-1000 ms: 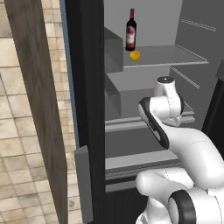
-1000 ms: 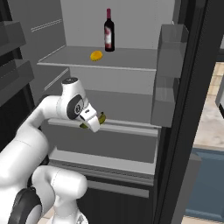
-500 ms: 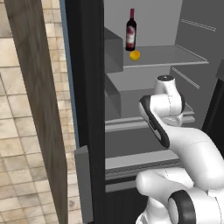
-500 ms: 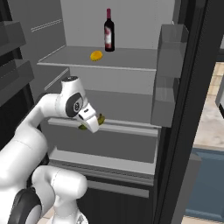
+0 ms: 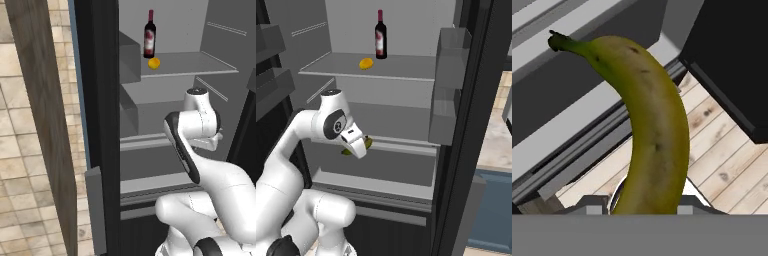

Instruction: Pick the banana and mango from the fridge and place them on the plate next to the blender to make a fruit smoothie.

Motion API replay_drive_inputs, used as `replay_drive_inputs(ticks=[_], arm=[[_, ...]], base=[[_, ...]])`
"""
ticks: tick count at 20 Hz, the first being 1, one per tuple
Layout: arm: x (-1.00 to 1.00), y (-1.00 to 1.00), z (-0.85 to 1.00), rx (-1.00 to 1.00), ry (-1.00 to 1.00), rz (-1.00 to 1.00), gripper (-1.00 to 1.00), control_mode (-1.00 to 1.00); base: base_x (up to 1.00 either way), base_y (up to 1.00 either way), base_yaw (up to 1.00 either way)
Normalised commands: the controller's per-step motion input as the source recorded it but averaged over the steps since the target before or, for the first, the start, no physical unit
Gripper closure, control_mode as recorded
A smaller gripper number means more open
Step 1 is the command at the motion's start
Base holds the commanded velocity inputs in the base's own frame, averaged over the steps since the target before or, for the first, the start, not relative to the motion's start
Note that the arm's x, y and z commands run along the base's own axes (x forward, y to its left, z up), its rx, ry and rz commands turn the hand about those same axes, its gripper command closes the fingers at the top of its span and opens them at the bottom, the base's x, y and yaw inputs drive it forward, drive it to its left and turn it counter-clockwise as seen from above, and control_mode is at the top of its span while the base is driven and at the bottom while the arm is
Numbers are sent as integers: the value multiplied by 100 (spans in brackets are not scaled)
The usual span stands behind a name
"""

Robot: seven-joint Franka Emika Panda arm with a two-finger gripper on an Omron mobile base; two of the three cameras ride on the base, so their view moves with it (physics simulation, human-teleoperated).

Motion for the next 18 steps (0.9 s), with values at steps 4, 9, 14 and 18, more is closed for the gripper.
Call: replay_drive_inputs(ticks=[4,9,14,18], arm=[[-38,0,56,0,-8,2,100,-100],[-46,0,11,0,-7,1,100,-100],[-29,0,0,0,-2,0,100,100],[0,0,0,0,0,0,100,100]], base=[[0,0,0],[0,0,0],[-11,0,0],[-87,2,0]])
